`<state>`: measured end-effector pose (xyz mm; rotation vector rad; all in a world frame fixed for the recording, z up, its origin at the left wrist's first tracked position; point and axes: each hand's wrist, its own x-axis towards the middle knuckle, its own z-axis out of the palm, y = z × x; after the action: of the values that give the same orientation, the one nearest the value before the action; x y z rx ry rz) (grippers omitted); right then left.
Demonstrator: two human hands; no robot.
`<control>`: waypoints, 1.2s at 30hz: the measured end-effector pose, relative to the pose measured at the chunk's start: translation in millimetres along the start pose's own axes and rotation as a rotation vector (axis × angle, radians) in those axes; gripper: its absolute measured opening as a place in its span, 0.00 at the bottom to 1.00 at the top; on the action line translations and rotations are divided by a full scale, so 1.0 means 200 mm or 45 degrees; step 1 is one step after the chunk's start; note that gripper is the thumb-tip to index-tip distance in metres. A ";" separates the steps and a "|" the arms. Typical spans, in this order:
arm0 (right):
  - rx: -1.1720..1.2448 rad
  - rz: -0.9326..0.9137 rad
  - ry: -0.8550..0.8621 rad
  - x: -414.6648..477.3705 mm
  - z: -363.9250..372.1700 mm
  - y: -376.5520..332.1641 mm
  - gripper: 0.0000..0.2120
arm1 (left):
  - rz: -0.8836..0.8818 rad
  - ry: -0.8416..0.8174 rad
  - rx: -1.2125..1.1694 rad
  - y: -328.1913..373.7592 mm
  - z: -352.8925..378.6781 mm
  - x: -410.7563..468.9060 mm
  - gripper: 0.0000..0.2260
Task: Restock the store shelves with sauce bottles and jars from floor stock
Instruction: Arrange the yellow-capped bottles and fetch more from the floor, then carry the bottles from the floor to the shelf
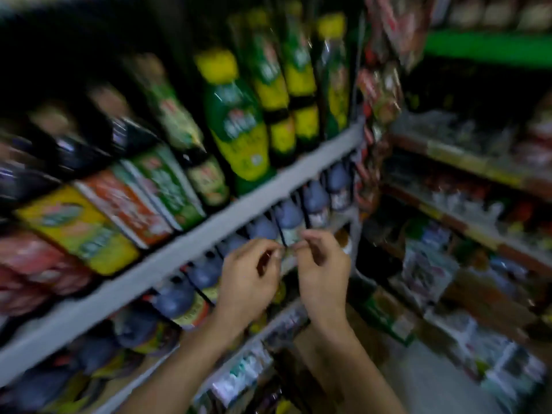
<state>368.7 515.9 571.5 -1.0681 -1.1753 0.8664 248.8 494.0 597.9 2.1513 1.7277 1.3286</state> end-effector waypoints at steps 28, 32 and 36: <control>0.098 -0.748 -0.639 -0.14 1.38 -2.26 0.10 | -0.257 0.923 0.512 0.46 -2.79 0.38 0.06; 0.196 -0.680 -0.291 -0.01 1.36 -2.26 0.08 | -0.078 0.756 0.497 0.50 -2.68 0.46 0.06; -0.028 -0.687 -0.049 0.27 1.24 -2.24 0.09 | 0.224 0.665 0.704 0.63 -2.46 0.73 0.06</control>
<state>132.6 484.7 1027.4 -0.6972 -1.4174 0.4523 21.3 356.9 1053.8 2.4225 2.3830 1.7476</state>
